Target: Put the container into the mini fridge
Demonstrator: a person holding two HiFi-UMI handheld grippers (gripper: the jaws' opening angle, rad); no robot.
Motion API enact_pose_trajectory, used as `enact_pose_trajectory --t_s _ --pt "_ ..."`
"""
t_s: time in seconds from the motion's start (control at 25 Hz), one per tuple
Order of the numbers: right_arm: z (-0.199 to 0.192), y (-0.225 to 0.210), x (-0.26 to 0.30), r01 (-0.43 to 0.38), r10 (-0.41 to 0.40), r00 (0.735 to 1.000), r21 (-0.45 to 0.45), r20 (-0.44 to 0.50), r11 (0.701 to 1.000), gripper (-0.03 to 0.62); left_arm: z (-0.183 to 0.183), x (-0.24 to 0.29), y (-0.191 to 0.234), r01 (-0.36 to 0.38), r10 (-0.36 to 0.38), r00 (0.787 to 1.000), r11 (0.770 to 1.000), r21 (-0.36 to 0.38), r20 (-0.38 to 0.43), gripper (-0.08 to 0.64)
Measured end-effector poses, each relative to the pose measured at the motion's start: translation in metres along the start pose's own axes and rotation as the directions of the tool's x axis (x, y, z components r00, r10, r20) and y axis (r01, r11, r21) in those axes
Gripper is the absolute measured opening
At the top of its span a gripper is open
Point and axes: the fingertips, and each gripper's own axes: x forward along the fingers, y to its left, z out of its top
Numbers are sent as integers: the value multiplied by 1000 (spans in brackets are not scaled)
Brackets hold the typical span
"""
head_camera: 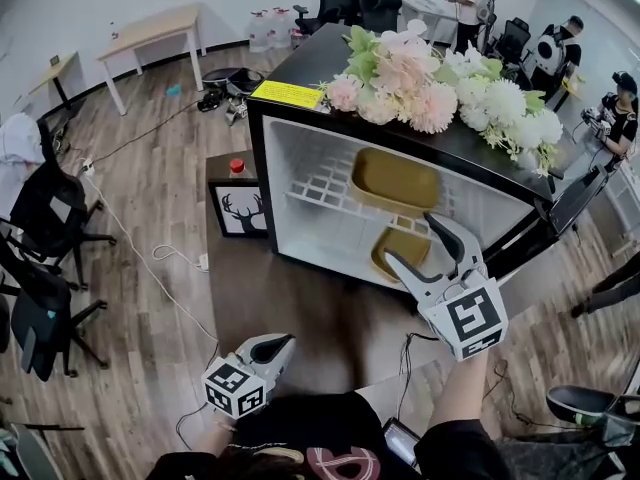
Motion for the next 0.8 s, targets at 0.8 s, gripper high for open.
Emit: enact_pose_trajectory --t_s 0.8 --pt "-50 84 -41 48 -65 996 253 59 966 316 17 3 -15 -21 19 994 1000 20 104 9"
